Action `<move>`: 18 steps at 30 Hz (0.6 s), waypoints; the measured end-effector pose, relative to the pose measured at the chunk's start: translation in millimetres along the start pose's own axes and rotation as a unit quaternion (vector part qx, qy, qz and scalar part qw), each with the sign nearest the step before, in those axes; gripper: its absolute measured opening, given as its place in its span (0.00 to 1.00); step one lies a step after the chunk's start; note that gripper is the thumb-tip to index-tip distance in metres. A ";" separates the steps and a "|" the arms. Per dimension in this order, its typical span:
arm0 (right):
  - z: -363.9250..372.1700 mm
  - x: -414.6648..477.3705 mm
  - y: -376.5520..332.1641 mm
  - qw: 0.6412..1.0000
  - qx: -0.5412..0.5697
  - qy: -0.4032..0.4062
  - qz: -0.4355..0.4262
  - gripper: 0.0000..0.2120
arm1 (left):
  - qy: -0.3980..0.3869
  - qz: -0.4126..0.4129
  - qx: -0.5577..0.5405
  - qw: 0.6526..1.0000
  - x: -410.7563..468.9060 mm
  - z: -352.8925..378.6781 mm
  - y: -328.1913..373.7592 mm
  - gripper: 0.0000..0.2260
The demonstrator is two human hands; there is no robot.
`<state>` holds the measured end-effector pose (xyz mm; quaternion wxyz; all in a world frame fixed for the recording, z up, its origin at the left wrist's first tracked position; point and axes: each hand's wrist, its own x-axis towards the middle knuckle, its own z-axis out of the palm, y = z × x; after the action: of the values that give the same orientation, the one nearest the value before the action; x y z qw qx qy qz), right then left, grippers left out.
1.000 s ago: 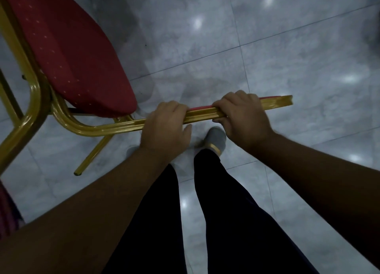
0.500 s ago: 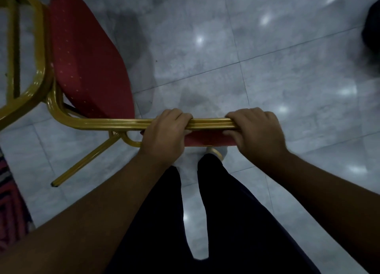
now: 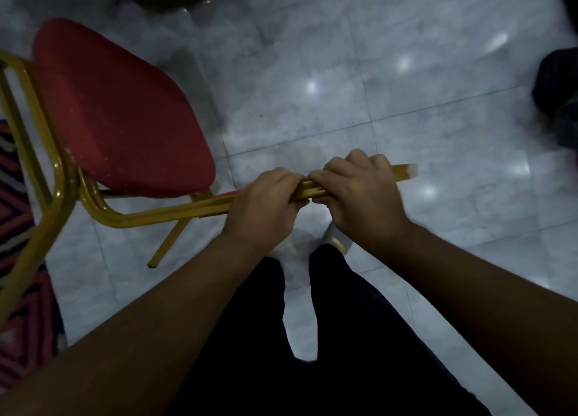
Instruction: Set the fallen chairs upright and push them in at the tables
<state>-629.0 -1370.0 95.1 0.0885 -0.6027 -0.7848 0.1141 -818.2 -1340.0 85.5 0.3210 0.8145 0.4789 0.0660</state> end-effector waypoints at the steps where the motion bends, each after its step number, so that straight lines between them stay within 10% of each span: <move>1: -11.0 8.9 -8.7 1.000 -0.009 0.009 -0.013 0.11 | 0.020 0.002 -0.007 1.000 -3.2 -11.3 -0.7 0.13; 11: -140.0 90.1 -76.2 0.994 0.048 0.078 -0.051 0.23 | 0.258 -0.069 -0.093 0.959 -74.1 -157.7 -24.2 0.10; 18: -159.9 137.1 -116.6 0.974 0.165 0.032 -0.155 0.14 | 0.267 -0.113 -0.108 0.951 -103.9 -226.9 -21.5 0.11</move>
<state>-728.0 -1254.7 281.8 0.2284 -0.4546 -0.8357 0.2070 -983.6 -1313.9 271.8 0.2722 0.6679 0.6264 0.2957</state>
